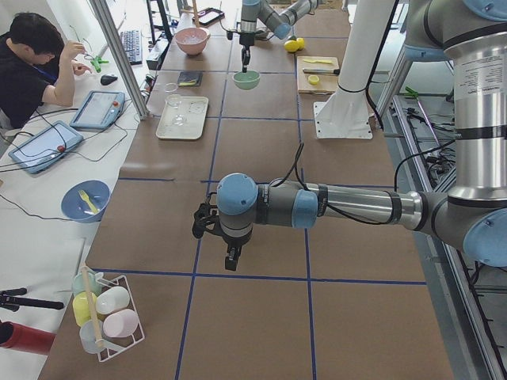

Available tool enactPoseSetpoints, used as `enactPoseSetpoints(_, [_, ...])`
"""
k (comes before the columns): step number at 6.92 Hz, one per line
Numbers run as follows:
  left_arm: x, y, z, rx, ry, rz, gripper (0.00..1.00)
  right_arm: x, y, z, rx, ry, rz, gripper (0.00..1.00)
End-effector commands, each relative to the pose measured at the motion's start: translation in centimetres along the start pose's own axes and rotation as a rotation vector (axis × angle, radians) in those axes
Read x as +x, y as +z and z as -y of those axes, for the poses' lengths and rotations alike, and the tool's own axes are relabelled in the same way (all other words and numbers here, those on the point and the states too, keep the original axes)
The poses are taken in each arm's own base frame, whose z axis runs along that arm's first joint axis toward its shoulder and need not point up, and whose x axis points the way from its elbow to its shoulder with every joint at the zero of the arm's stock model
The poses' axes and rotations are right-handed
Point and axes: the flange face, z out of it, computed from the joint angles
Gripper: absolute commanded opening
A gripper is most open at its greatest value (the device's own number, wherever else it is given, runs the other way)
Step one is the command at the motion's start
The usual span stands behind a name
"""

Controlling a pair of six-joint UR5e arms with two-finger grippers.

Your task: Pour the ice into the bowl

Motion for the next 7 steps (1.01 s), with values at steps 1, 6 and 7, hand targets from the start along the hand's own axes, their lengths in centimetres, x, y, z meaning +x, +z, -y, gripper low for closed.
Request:
enactPoseSetpoints(1, [0.4, -0.4, -0.1, 0.007, 0.007, -0.001, 1.00, -12.9, 5.7, 0.7, -0.003, 0.084, -0.094, 0.00])
enactPoseSetpoints(6, [0.6, -0.5, -0.2, 0.008, 0.008, 0.001, 1.00, -24.7, 17.2, -1.4, 0.042, 0.144, -0.182, 0.00])
enactPoseSetpoints(7, [0.6, -0.5, -0.2, 0.008, 0.008, 0.001, 1.00, -24.6, 17.3, -1.3, 0.057, 0.150, -0.188, 0.43])
